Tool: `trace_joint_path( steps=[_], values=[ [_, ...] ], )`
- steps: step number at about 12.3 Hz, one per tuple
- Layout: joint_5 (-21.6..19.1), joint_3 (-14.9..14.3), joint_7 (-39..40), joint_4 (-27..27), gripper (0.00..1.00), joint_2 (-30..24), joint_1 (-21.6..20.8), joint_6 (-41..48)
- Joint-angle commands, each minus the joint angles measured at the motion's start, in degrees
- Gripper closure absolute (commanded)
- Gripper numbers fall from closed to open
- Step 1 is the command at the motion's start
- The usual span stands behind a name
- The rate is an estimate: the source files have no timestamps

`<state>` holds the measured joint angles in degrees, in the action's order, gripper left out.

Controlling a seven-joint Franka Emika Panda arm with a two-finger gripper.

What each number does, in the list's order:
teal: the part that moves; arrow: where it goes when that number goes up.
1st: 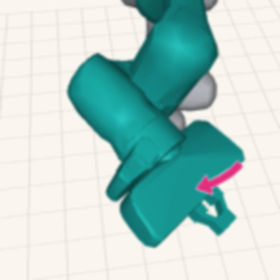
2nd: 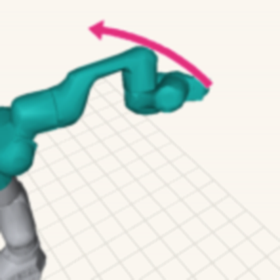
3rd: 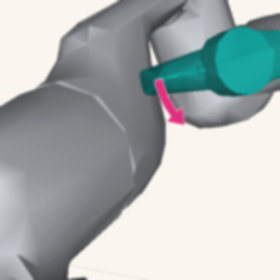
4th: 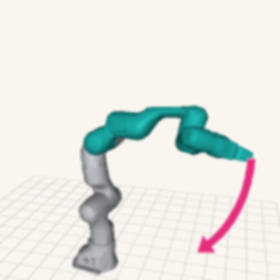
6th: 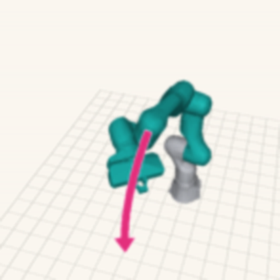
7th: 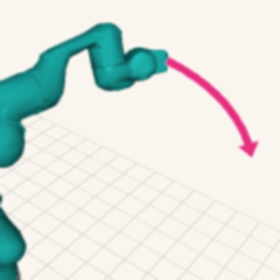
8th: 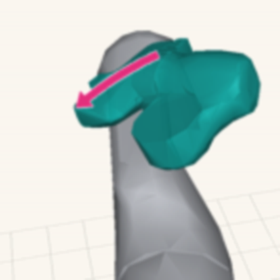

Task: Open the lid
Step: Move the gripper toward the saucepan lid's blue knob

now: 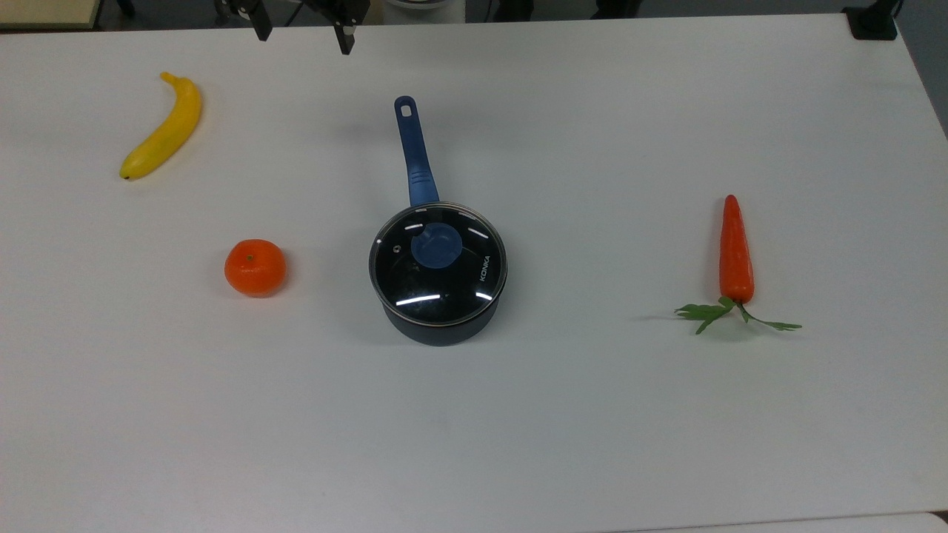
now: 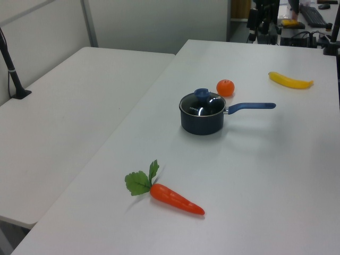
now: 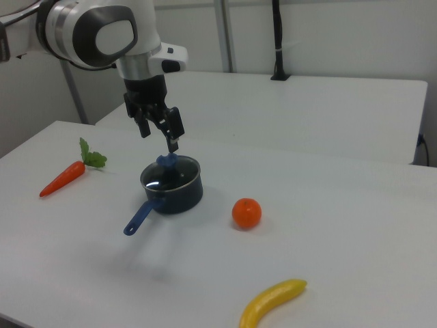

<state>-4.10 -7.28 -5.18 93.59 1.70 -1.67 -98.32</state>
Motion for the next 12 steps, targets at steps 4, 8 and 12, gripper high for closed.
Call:
trace_joint_path(
  steps=[4, 8, 12],
  values=[
    [0.41, -0.19, 3.16, -1.31, 0.00, -1.17, 2.11, 2.52],
    [0.41, 1.83, 2.98, -1.31, 0.00, -1.17, 3.87, 2.34],
    [0.49, 2.10, 3.07, -1.31, 0.00, -1.79, 4.84, 2.17]
  ],
)
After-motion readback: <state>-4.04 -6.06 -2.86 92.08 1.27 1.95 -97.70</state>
